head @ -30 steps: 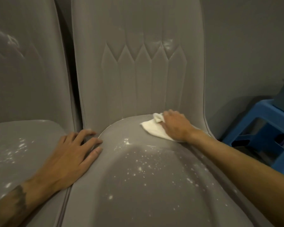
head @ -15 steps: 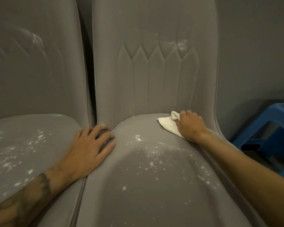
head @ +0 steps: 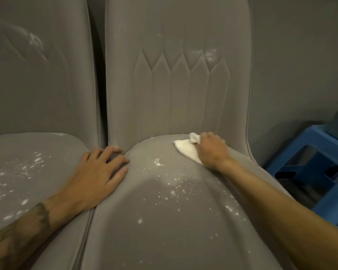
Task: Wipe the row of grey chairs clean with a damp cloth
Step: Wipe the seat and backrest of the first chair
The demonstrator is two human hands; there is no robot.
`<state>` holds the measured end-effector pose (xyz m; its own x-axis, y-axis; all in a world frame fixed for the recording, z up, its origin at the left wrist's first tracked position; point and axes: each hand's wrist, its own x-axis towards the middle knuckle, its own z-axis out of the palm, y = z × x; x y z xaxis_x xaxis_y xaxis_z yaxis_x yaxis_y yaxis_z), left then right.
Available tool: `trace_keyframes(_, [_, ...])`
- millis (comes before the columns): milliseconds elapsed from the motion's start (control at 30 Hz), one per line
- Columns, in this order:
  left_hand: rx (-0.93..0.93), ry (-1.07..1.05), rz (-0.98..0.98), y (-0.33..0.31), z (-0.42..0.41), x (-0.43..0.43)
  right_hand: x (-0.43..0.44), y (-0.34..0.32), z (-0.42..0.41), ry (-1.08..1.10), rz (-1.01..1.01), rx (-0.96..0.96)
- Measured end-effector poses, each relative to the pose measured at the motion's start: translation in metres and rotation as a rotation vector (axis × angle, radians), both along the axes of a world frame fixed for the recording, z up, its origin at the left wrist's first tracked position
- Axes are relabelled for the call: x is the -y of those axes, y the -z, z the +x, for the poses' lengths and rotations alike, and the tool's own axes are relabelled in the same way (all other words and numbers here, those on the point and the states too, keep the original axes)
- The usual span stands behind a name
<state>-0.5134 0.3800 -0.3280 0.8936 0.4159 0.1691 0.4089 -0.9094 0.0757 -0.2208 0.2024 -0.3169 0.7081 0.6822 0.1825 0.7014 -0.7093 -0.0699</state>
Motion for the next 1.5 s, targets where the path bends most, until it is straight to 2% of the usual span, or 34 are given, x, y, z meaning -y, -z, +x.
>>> trace_keyframes(100, [0.004, 0.0, -0.006, 0.0, 0.0, -0.001, 0.005, 0.01, -0.03, -0.35, 0.076, -0.073])
trace_keyframes(133, [0.004, -0.001, -0.011, 0.0, 0.0, -0.001, 0.014, 0.008, -0.028, -0.402, 0.08, -0.087])
trace_keyframes(200, [-0.002, -0.002, -0.013, 0.001, 0.0, -0.001, 0.031, 0.003, -0.006, -0.335, 0.051, -0.069])
trace_keyframes(300, [0.01, -0.011, 0.016, 0.001, 0.002, 0.0, 0.04, -0.002, 0.027, -0.019, -0.038, -0.005])
trace_keyframes(333, [0.013, -0.012, 0.018, 0.001, 0.002, -0.001, 0.036, -0.002, 0.028, 0.025, -0.044, 0.007])
trace_keyframes(400, [0.022, -0.003, 0.006, 0.002, 0.001, -0.002, 0.022, 0.003, 0.014, -0.058, 0.003, -0.011])
trace_keyframes(500, [0.046, 0.01, -0.011, 0.004, 0.0, -0.003, 0.03, 0.011, -0.003, -0.351, 0.108, -0.057])
trace_keyframes(533, [0.05, 0.012, -0.013, 0.006, 0.0, -0.005, 0.036, 0.008, 0.002, -0.364, 0.103, -0.054])
trace_keyframes(567, [0.053, 0.017, -0.009, 0.007, 0.0, -0.005, 0.043, 0.005, 0.009, -0.322, 0.084, -0.041])
trace_keyframes(667, [0.066, 0.014, 0.01, 0.008, 0.001, -0.005, 0.048, 0.001, 0.032, 0.016, -0.029, 0.017])
trace_keyframes(733, [0.067, 0.014, 0.015, 0.009, 0.001, -0.005, 0.027, 0.0, 0.02, 0.112, -0.022, 0.021])
trace_keyframes(800, [0.072, 0.021, 0.02, 0.009, 0.001, -0.005, -0.004, 0.001, -0.012, 0.014, 0.047, -0.027])
trace_keyframes(867, [0.076, 0.017, 0.017, 0.009, 0.0, -0.005, -0.027, 0.006, -0.043, -0.18, 0.096, -0.074])
trace_keyframes(967, [0.064, 0.021, 0.008, 0.009, -0.001, -0.004, -0.03, 0.003, -0.051, -0.35, 0.074, -0.083])
trace_keyframes(1133, [0.101, 0.032, -0.003, 0.008, -0.002, -0.003, -0.041, -0.003, -0.017, -0.067, -0.043, 0.04])
trace_keyframes(1200, [0.097, 0.039, -0.011, 0.008, -0.001, -0.003, -0.057, -0.002, -0.034, -0.11, -0.012, 0.016])
trace_keyframes(1300, [0.106, 0.043, -0.012, 0.009, -0.002, -0.004, -0.056, 0.007, -0.062, -0.379, 0.061, -0.061])
trace_keyframes(1367, [0.111, 0.044, -0.017, 0.009, -0.002, -0.005, -0.042, 0.006, -0.062, -0.484, 0.069, -0.095])
trace_keyframes(1433, [0.114, 0.045, -0.023, 0.009, -0.003, -0.004, -0.034, 0.003, -0.042, -0.425, 0.058, -0.078])
trace_keyframes(1500, [0.122, 0.039, -0.018, 0.009, -0.002, -0.004, -0.035, 0.0, -0.022, -0.232, 0.009, -0.035])
